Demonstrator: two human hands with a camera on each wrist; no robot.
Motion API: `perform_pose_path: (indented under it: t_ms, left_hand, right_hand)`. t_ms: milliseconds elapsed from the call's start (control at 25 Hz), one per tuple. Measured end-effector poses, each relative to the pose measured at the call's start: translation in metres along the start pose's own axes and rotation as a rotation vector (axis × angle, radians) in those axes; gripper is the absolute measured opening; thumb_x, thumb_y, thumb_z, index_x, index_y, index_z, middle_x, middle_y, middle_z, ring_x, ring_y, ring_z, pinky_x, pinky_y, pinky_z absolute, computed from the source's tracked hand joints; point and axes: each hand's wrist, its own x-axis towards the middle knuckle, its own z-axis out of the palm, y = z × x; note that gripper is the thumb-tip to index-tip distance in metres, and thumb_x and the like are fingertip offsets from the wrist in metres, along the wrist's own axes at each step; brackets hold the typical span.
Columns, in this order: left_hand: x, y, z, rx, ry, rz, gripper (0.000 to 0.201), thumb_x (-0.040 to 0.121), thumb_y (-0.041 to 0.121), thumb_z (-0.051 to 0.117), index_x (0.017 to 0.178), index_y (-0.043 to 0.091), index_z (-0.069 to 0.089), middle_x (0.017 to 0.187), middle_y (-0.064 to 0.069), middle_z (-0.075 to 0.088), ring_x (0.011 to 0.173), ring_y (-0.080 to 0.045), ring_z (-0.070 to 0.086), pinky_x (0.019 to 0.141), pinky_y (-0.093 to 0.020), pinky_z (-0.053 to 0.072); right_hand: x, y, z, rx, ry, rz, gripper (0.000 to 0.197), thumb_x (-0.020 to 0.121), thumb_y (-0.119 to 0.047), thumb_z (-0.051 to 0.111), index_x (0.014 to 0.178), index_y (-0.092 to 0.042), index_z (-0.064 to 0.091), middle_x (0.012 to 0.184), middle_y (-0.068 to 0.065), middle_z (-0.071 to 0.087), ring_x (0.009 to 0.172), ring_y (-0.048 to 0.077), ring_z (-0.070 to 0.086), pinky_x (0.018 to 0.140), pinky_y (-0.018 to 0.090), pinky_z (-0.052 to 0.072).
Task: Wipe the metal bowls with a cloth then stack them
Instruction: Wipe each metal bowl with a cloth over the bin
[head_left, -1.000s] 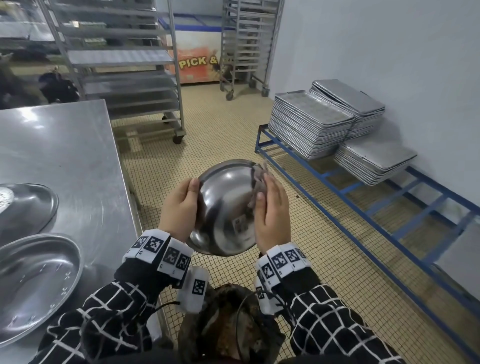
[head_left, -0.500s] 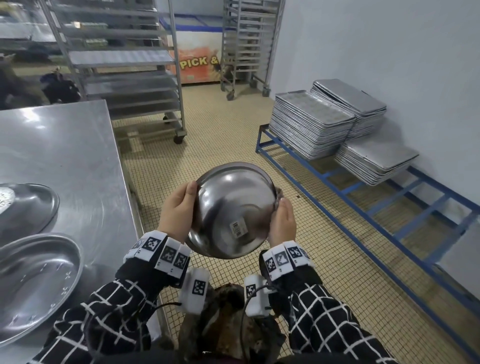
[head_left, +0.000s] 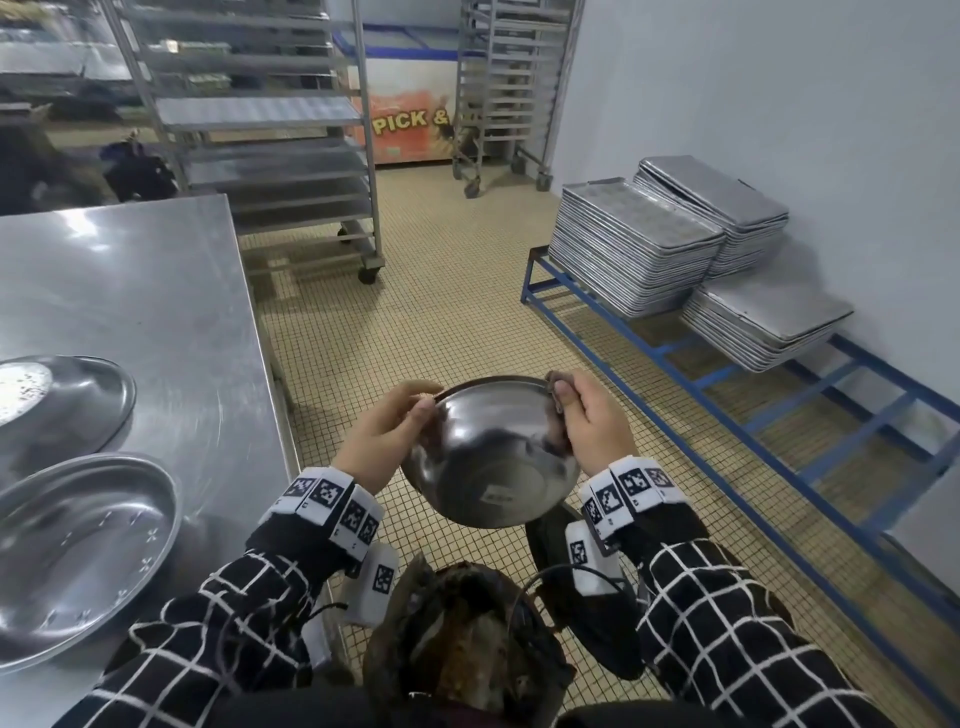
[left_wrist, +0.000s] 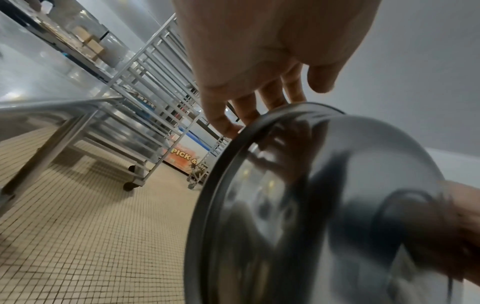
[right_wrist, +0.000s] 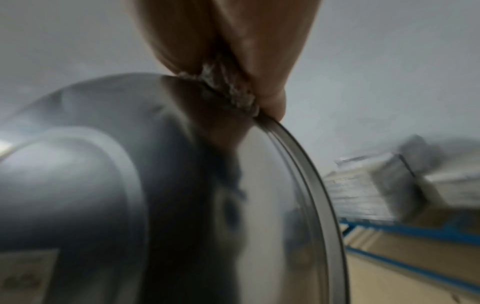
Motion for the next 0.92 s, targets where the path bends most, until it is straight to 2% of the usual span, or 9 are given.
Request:
perform_pose_path:
  t_ms: [120,200,320,360,480,560,720,800,920]
  left_hand:
    - [0.0,0.006,0.007,0.067,-0.033,-0.026,0.025,0.098,0.035,0.044,0.09,0.023,0.065,0.085,0.002,0.066,0.085,-0.017,0.061,0.081,-0.032,0.047]
    - [-0.001,0.009,0.011,0.038,0.029,-0.044,0.028,0.099,0.033,0.042,0.083,0.021,0.061,0.08,0.0,0.063,0.079,-0.018,0.058,0.075,-0.029,0.042]
    - [-0.002,0.015,0.016,0.026,0.123,-0.085,0.025,0.1,0.031,0.041,0.088,0.019,0.061,0.084,-0.003,0.064,0.083,-0.02,0.058,0.07,-0.022,0.041]
    - [-0.001,0.018,0.017,0.015,0.143,-0.089,0.027,0.1,0.03,0.041,0.09,0.017,0.061,0.085,-0.005,0.064,0.083,-0.023,0.058,0.07,-0.022,0.042]
    - [0.001,0.033,0.017,-0.054,0.202,-0.071,0.031,0.1,0.029,0.041,0.086,0.01,0.062,0.083,-0.013,0.065,0.078,-0.03,0.059,0.071,-0.034,0.047]
    - [0.001,0.038,0.014,-0.074,0.218,-0.071,0.034,0.1,0.031,0.041,0.085,0.009,0.061,0.08,-0.016,0.064,0.074,-0.03,0.057,0.071,-0.036,0.047]
    - [0.0,0.034,0.008,-0.105,0.274,-0.075,0.037,0.1,0.035,0.04,0.089,0.007,0.063,0.087,-0.022,0.064,0.085,-0.039,0.058,0.083,-0.048,0.049]
    - [0.0,0.033,0.007,-0.05,0.287,-0.059,0.039,0.1,0.034,0.039,0.087,0.006,0.061,0.084,-0.022,0.063,0.082,-0.039,0.057,0.081,-0.049,0.048]
    - [-0.001,0.037,0.011,0.019,0.282,-0.01,0.037,0.1,0.032,0.039,0.074,0.012,0.055,0.065,-0.007,0.055,0.062,-0.025,0.049,0.067,-0.039,0.044]
  right_hand:
    - [0.007,-0.007,0.002,-0.136,-0.064,-0.205,0.023,0.099,-0.024,0.043,0.103,-0.009,0.06,0.092,-0.004,0.057,0.086,0.011,0.052,0.073,0.019,0.038]
    - [0.007,-0.012,0.01,-0.105,0.015,-0.249,0.02,0.098,-0.022,0.046,0.106,-0.009,0.058,0.099,0.001,0.058,0.091,0.013,0.053,0.077,0.024,0.045]
    - [-0.005,-0.03,0.026,0.002,0.176,-0.231,0.027,0.094,-0.02,0.052,0.118,-0.009,0.05,0.126,0.01,0.045,0.106,0.008,0.046,0.076,0.008,0.046]
    - [-0.011,-0.037,0.033,-0.016,0.208,-0.269,0.026,0.093,-0.024,0.052,0.117,-0.012,0.049,0.131,0.01,0.04,0.108,0.009,0.045,0.079,0.011,0.047]
    - [-0.024,-0.041,0.052,-0.264,0.16,-0.429,0.037,0.097,-0.042,0.037,0.118,-0.015,0.052,0.131,0.006,0.044,0.119,0.019,0.045,0.099,0.038,0.046]
    - [-0.024,-0.034,0.052,-0.221,0.165,-0.335,0.049,0.099,-0.045,0.027,0.129,-0.014,0.049,0.136,0.005,0.044,0.126,0.02,0.042,0.099,0.033,0.043]
    - [-0.024,-0.013,0.044,0.17,0.185,0.15,0.047,0.1,-0.04,0.027,0.132,-0.013,0.048,0.128,0.003,0.049,0.116,0.019,0.052,0.078,0.012,0.042]
    - [-0.029,-0.014,0.044,0.092,0.123,0.112,0.047,0.1,-0.039,0.029,0.138,-0.014,0.042,0.135,0.005,0.045,0.123,0.019,0.047,0.089,0.021,0.044]
    - [-0.035,-0.03,0.057,-0.188,0.134,-0.179,0.052,0.098,-0.038,0.029,0.144,-0.014,0.034,0.152,0.006,0.028,0.139,0.023,0.025,0.111,0.038,0.029]
